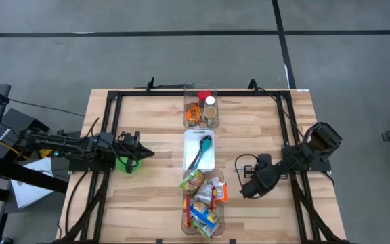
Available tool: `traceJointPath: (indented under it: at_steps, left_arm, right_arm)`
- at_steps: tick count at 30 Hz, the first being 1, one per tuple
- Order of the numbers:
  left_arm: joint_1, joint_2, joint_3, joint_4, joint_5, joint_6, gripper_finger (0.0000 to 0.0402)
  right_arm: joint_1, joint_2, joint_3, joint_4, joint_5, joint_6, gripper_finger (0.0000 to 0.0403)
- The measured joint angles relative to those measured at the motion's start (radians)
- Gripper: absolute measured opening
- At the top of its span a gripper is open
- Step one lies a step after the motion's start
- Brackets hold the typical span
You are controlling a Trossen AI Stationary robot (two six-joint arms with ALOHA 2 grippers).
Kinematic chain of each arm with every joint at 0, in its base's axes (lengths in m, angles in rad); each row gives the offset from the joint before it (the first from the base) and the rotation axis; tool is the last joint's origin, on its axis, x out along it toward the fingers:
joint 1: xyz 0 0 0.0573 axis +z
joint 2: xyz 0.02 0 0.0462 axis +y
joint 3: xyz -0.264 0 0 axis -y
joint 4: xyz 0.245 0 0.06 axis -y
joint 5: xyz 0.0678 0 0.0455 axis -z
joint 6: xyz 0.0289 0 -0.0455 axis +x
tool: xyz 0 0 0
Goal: Pick & Place Food Item
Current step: Put the silver spoon into the white bin
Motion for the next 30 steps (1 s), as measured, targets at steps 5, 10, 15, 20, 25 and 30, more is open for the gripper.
traceJointPath:
  at_steps: [5, 10, 15, 20, 25, 30]
  left_arm:
    - [0.000, 0.000, 0.000, 0.004, 0.000, 0.000, 0.0000]
    - [0.000, 0.000, 0.000, 0.005, 0.000, 0.000, 0.0000]
    - [0.000, 0.000, 0.000, 0.004, 0.000, 0.000, 0.0000]
    - [0.000, 0.000, 0.000, 0.004, 0.000, 0.000, 0.0000]
    - [0.000, 0.000, 0.000, 0.005, 0.000, 0.000, 0.0000]
    - [0.000, 0.000, 0.000, 0.005, 0.001, 0.000, 0.0000]
  right_arm:
    - [-0.065, -0.002, 0.000, 0.061, 0.100, -0.121, 0.0055]
    - [-0.140, -0.002, 0.001, 0.134, 0.200, -0.297, 0.0055]
    - [-0.217, -0.001, 0.000, 0.167, 0.251, -0.483, 0.0055]
    - [-0.263, -0.006, 0.000, 0.160, 0.264, -0.597, 0.0055]
    - [-0.266, -0.111, -0.002, 0.071, 0.272, -0.513, 0.0055]
    - [-0.245, -0.262, -0.001, 0.032, 0.286, -0.332, 0.0055]
